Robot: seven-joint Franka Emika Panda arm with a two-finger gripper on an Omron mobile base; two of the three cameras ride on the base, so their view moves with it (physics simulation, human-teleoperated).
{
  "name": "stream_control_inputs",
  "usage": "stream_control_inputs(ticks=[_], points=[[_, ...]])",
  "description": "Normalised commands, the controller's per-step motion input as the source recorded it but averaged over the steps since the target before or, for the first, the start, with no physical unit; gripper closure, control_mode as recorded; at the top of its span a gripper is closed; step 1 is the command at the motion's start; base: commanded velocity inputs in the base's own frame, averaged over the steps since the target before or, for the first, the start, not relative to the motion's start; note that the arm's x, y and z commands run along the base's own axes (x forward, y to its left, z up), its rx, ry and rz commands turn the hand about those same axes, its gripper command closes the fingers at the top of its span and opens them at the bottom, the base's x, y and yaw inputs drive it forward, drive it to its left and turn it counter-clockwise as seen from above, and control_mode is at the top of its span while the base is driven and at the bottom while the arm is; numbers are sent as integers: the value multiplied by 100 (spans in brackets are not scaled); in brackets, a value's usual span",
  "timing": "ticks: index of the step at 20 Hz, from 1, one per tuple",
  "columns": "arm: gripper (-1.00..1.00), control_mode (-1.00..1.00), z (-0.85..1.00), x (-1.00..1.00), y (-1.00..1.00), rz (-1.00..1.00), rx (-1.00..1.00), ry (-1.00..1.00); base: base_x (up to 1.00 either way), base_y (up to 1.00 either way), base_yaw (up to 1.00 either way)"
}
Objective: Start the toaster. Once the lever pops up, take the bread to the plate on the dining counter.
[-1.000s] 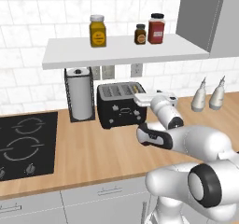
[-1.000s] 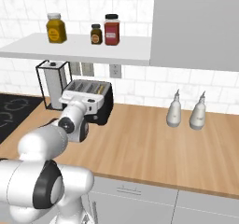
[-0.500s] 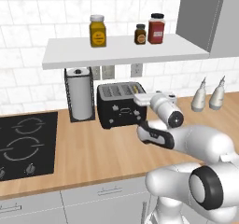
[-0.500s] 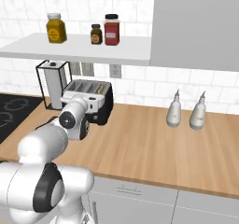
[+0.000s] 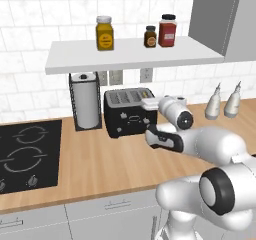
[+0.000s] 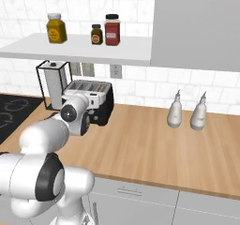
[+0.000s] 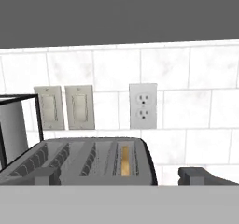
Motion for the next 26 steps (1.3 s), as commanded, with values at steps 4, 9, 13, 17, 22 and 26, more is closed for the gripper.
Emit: stream_control_inputs(ticks=[4,9,13,17,22,26], points=[[-100,-100,-39,11,1,0,-4,1,0,0,0],[-100,-100,-15,13,0,0,-3,0,0,0,0],[-100,-100,0,15,0,0,0,0,0,0,0],[-100,-100,0,17,0,0,0,0,0,0,0],[-100,-100,-8,9,0,0,0,1,0,0,0],[-100,-100,-4,9,0,0,0,0,0,0,0]])
